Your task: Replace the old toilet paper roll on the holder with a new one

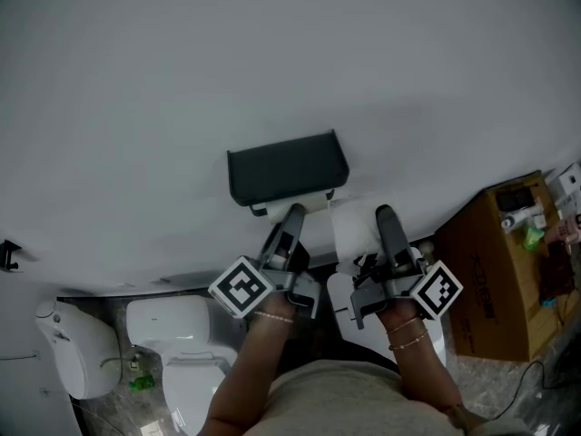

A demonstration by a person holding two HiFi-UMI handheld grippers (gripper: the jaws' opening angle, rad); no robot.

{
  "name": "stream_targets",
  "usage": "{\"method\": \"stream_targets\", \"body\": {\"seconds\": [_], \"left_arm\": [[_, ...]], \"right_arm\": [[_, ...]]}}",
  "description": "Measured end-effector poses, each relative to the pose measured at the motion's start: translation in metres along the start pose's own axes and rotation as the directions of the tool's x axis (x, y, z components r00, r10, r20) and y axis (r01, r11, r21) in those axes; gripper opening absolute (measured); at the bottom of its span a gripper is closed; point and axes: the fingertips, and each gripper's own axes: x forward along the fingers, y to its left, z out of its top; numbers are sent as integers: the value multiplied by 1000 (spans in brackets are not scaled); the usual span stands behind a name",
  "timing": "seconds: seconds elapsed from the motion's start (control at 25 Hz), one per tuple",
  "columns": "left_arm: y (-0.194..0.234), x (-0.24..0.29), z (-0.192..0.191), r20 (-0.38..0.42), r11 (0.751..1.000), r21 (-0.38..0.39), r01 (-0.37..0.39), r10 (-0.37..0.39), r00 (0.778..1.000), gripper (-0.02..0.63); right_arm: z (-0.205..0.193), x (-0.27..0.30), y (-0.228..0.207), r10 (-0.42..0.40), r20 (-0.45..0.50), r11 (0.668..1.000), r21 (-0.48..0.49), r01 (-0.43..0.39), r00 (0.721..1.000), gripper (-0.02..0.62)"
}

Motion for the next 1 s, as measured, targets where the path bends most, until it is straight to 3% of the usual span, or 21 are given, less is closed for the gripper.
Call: {"method": "stream_targets", "body": {"seconds": [0.56,0.8,1.0], "left_arm": [[-6,0,2,-22,998,28,56,-55,998,190],[-10,4,-1,-25,996,-38,82,-83,996,190],[-12,8,-4,-16,996,-31,80,-81,997,189]], "right_arm": [[8,-3,-7,-8,12,1000,2,8,1000,471],[16,-8,-4,20,51,999,32,-22,998,471],[23,-11,-7,18,65,999,40,-21,998,471]]}}
